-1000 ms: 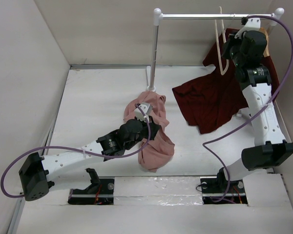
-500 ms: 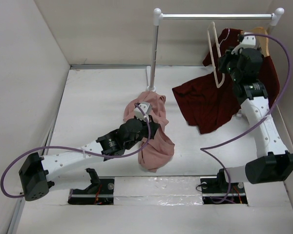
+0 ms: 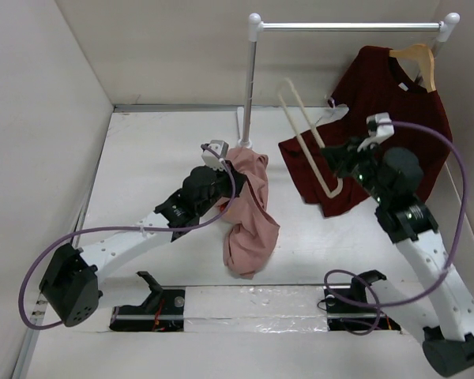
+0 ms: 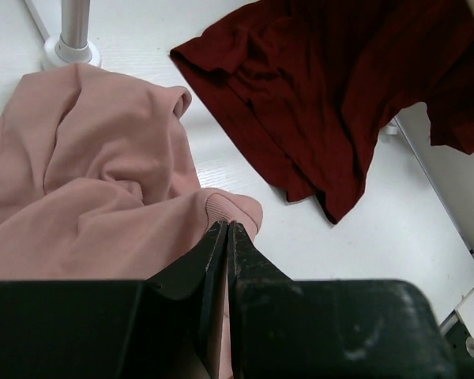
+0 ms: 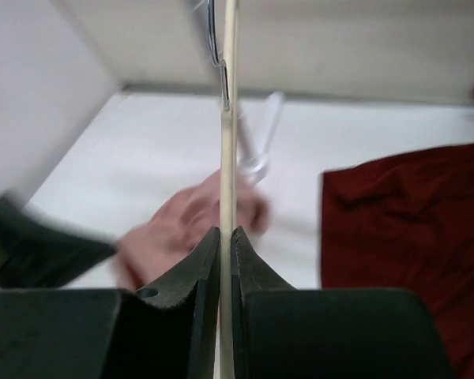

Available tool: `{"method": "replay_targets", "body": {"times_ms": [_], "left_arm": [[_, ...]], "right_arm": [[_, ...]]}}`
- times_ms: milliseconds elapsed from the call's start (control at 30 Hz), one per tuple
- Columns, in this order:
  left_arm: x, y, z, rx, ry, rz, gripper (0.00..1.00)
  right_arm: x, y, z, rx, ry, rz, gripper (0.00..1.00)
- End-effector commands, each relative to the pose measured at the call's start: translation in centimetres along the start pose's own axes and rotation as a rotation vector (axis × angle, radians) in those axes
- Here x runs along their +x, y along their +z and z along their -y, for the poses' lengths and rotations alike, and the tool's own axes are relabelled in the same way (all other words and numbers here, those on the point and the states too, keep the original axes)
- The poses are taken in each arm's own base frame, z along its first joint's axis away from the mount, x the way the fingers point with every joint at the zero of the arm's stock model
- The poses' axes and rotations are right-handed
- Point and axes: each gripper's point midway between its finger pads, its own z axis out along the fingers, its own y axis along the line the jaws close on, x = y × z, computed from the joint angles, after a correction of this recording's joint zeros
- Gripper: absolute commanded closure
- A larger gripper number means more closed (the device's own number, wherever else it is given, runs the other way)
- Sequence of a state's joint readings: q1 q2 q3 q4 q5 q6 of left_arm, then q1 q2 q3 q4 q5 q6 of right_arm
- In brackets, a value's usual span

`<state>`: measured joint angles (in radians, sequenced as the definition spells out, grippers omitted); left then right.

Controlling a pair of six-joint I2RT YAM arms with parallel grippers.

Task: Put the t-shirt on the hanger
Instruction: Pick up the hanger from the clothesline, then place the T-shirt on the hanger.

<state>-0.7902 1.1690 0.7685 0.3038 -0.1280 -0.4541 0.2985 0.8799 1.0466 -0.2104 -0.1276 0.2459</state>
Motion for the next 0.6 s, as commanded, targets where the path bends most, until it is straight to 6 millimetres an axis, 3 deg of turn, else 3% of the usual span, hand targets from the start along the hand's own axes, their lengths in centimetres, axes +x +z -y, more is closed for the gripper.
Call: {"method": "replay_targets", "body": {"times_ms": [0,100,200,367,567], "left_arm": [[-4.8,0.6,2.2,0.086,-0.032,0.118,1.00],[-5.5,1.3,1.7,0.070,-0.030,0.126,1.00],[-6.4,1.8,0.9,0.062,-0.046,0.134,1.00],[-8.1,1.5,0.1,0.053,-0.063,0.163,1.00],[-8.7,1.2,0.5,0.062,-0.065,0.167,1.00]], "right_arm": [[2.8,-4.3,-3.8,-0.149,0.062,-0.038,1.00],[7.8,-7.2,-4.8,-0.191,0.111,-0.169,1.00],[10.0,-10.1,-6.0,-0.251,0.159,-0.239,1.00],[10.8,-12.1,-6.6,-0.268,0.167,-0.272,1.00],[12.3,-11.5,-7.4,-0.311,0.161,-0.322,1.00]]}}
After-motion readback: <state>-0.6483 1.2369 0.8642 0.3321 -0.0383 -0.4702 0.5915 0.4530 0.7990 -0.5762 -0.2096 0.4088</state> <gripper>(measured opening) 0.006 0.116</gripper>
